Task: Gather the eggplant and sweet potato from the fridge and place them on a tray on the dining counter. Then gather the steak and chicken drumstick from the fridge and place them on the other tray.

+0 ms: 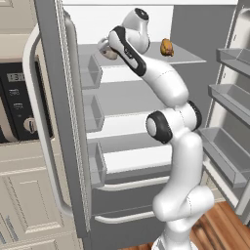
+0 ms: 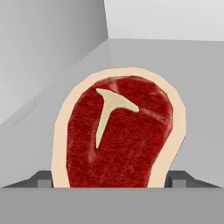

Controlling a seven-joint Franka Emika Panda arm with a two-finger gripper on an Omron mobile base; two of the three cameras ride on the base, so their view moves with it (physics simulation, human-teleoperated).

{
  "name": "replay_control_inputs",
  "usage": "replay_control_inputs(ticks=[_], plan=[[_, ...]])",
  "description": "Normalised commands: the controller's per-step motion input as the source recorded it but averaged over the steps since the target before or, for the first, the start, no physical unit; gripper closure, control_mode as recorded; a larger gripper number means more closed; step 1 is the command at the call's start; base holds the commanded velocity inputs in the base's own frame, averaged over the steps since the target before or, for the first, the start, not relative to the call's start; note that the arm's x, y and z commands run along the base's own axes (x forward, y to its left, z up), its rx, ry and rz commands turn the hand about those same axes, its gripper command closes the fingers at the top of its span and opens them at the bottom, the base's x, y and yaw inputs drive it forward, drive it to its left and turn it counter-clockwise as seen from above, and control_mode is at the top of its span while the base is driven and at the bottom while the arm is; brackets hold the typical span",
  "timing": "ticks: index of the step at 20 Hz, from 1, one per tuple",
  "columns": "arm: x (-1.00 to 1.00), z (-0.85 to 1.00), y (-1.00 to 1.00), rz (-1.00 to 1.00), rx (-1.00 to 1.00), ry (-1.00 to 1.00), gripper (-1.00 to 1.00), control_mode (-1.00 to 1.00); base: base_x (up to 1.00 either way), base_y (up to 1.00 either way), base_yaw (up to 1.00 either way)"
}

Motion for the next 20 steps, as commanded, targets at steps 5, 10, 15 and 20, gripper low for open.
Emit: replay_control_inputs(ticks=[5,10,15,20], plan=[[-0.20,-0.43,0.00,-0.01,0.04,0.00,1.00,-1.00,0.00,0.00,0.00],[-0.20,-0.45,0.00,0.00,0.08,-0.06,1.00,-1.00,0.00,0.00,0.00],[-0.43,-0.04,-0.04,0.00,0.13,-0.06,1.00,-1.00,0.00,0.00,0.00],[-0.38,0.03,0.00,-0.02,0.12,-0.06,1.00,-1.00,0.00,0.00,0.00]])
